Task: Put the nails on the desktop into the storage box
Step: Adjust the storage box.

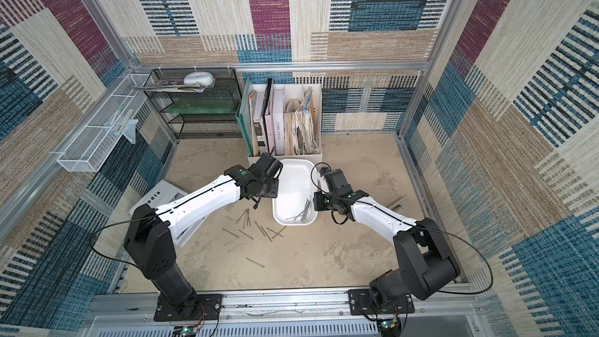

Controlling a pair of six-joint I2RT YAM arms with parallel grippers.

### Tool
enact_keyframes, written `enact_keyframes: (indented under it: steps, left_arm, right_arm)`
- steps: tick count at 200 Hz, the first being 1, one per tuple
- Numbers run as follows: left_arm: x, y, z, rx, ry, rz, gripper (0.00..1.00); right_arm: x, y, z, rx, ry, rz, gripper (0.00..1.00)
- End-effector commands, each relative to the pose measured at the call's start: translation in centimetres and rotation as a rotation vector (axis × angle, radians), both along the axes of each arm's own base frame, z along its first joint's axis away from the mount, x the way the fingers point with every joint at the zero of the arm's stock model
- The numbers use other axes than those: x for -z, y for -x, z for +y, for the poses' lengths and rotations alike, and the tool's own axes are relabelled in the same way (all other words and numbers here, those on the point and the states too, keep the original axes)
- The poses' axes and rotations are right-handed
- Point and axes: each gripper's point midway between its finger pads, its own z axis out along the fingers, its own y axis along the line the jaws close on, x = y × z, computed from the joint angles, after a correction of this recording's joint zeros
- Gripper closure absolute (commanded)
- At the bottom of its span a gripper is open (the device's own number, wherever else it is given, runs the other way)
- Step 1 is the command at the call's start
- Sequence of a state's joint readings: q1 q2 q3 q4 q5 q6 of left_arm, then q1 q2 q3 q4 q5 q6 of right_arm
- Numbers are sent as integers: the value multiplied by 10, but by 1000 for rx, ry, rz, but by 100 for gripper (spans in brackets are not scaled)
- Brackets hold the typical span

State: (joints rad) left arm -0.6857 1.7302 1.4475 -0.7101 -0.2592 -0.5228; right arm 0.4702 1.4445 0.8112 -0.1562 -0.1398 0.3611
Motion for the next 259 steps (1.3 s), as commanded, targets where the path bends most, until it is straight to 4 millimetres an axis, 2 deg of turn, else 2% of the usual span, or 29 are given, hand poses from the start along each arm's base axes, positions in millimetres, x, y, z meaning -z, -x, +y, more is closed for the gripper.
enact_keyframes:
  steps: [1,32,61,82,109,123,149,172,187,203,236,259]
  left_arm:
    - [-6,-5,21,-43,-37,-18,42]
    - [-3,-6,34,-31,-3,13,42]
    - [18,17,28,34,24,132,41]
    - [32,35,35,17,21,200,41]
    - [36,51,25,32,84,247,41]
    - [37,51,23,28,92,257,41]
    - [40,30,9,52,89,235,41]
    - [34,-6,-18,171,64,187,41]
    - [37,-30,-38,287,28,156,42]
    - [46,-44,-57,395,21,161,42]
    - [74,-68,-69,460,-32,181,43]
    - [82,-86,-82,485,-35,164,43]
  right_arm:
    - [15,11,-27,40,98,36,100]
    - [19,20,-58,109,129,61,100]
    - [19,23,-89,192,174,83,100]
    - [12,21,-90,197,135,70,100]
    - [12,20,-90,196,134,74,100]
    - [14,19,-93,202,145,79,100]
    - [19,18,-103,236,165,98,100]
    - [20,19,-116,283,177,117,100]
    - [19,19,-121,304,175,121,100]
    - [17,18,-124,313,164,123,100]
    - [16,17,-124,307,151,127,100]
    - [16,16,-121,298,135,133,100]
